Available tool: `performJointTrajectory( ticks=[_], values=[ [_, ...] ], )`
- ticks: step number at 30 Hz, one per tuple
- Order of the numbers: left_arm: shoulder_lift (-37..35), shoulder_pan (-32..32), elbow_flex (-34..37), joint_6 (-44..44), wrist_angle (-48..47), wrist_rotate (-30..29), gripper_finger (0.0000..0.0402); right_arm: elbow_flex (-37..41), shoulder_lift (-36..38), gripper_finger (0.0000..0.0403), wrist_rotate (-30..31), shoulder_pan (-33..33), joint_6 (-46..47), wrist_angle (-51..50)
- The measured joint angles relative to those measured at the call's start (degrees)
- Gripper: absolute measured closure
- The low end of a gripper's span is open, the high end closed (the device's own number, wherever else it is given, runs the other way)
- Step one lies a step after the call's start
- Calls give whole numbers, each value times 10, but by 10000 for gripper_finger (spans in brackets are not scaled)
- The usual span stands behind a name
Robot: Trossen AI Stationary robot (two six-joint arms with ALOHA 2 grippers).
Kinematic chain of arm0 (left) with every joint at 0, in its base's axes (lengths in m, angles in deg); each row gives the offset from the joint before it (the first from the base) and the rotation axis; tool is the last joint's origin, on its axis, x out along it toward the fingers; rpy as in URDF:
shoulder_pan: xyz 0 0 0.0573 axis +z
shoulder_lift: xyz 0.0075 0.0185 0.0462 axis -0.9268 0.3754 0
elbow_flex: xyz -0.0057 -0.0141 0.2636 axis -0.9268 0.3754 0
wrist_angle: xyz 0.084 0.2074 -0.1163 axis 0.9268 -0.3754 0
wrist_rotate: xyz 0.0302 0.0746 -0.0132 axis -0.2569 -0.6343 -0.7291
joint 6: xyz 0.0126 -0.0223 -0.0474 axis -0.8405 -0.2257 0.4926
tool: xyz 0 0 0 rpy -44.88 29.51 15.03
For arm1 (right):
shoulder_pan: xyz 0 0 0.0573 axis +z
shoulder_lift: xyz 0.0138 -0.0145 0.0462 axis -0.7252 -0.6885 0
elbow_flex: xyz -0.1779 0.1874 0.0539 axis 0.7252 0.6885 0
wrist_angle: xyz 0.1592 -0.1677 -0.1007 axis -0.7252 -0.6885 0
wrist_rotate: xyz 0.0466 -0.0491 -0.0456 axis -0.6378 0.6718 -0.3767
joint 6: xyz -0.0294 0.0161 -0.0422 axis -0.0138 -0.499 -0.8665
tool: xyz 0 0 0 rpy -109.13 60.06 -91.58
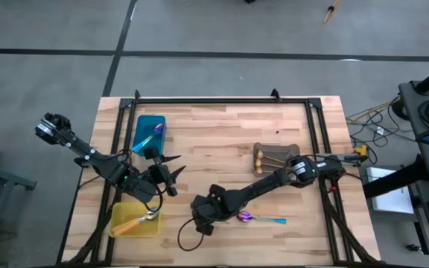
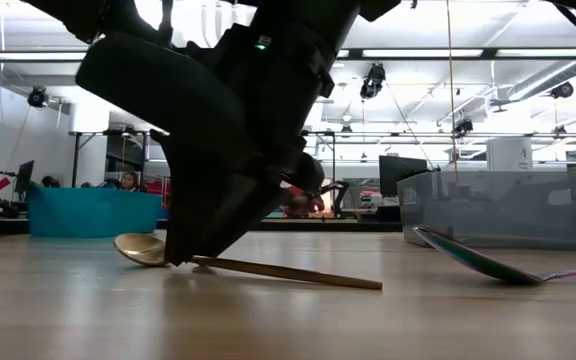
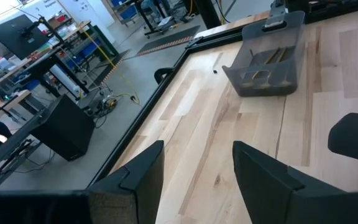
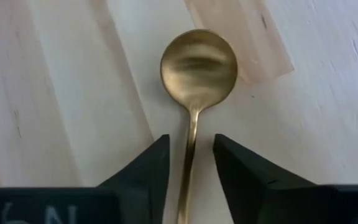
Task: Sort silverware by color (type)
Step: Put the gold spoon into the black bin
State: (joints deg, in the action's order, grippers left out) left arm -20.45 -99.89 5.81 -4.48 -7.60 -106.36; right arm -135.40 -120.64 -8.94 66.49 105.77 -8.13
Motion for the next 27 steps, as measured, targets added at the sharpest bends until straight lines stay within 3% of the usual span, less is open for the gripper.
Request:
performJointTrajectory(
  ticks=[7, 12, 19, 27],
  values=[
    [0, 0, 0, 0, 0, 0, 231, 18, -15, 266, 21, 10, -58, 9],
    [0, 0, 0, 0, 0, 0, 231, 19, -51, 300, 31, 14, -95, 16],
    [0, 0, 0, 0, 0, 0, 231, 20, -76, 385, 25, 13, -130, 32],
    [0, 0, 0, 0, 0, 0, 231, 20, -30, 390, 43, 8, -170, 37]
  ],
)
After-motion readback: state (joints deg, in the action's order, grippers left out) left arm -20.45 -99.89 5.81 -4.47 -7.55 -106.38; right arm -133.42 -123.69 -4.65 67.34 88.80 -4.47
